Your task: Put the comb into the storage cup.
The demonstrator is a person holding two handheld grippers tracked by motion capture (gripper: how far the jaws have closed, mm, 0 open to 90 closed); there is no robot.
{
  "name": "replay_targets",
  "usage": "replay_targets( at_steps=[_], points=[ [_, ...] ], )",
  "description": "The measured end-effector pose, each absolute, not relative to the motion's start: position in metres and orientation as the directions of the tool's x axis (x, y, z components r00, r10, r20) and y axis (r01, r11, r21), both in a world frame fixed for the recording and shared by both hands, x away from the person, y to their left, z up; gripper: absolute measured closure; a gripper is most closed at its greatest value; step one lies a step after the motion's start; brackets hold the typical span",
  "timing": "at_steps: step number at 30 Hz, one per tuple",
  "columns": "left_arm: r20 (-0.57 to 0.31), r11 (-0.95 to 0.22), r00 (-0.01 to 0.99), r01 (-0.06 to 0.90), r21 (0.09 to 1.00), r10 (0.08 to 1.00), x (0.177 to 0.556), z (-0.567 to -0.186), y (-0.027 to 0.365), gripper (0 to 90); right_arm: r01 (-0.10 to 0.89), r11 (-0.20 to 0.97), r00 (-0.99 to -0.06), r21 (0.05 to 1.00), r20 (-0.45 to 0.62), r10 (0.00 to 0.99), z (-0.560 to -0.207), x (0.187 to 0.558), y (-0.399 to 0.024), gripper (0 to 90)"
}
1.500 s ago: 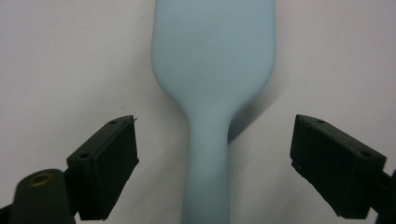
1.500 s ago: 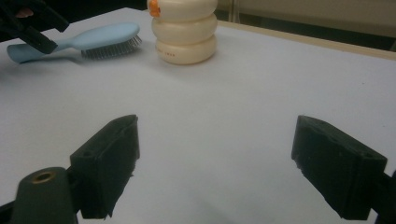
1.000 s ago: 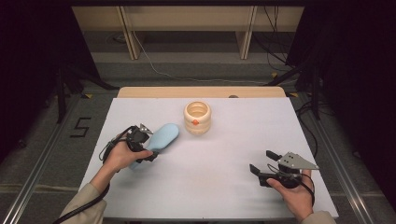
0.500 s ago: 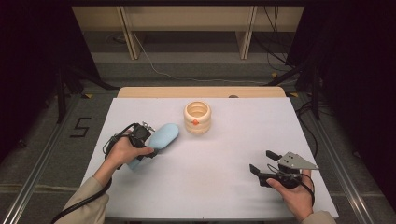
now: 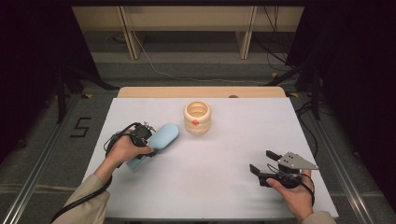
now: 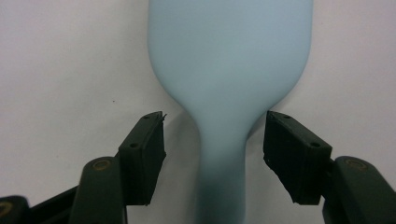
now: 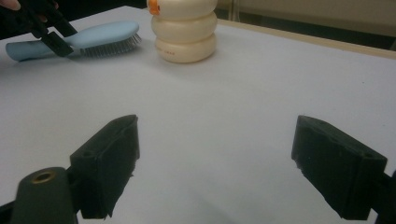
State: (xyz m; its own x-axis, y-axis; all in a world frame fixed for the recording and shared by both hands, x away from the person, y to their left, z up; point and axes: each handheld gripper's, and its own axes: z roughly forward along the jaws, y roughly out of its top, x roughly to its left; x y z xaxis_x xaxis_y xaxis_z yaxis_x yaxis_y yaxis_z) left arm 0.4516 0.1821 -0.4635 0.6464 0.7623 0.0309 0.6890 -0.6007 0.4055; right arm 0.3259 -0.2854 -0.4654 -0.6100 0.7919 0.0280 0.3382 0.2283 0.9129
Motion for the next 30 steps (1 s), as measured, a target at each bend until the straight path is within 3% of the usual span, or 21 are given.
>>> replay_targets(
  at_steps=[12,30],
  points=[
    [0.026,-0.604,0.645,0.7,0.382,0.764,0.4539,-0.4669,0.1789,43.9,0.338,0.231,-0.611,0.912,0.027,0.791,-0.4656,0.326,-0.2853,16.0],
    [-0.017,-0.561,0.61,0.74,0.371,0.792,0.455,-0.4667,0.1785,60.0,0.34,0.23,-0.611,0.912,0.028,0.791,-0.466,0.3261,-0.2847,16.0]
  ],
)
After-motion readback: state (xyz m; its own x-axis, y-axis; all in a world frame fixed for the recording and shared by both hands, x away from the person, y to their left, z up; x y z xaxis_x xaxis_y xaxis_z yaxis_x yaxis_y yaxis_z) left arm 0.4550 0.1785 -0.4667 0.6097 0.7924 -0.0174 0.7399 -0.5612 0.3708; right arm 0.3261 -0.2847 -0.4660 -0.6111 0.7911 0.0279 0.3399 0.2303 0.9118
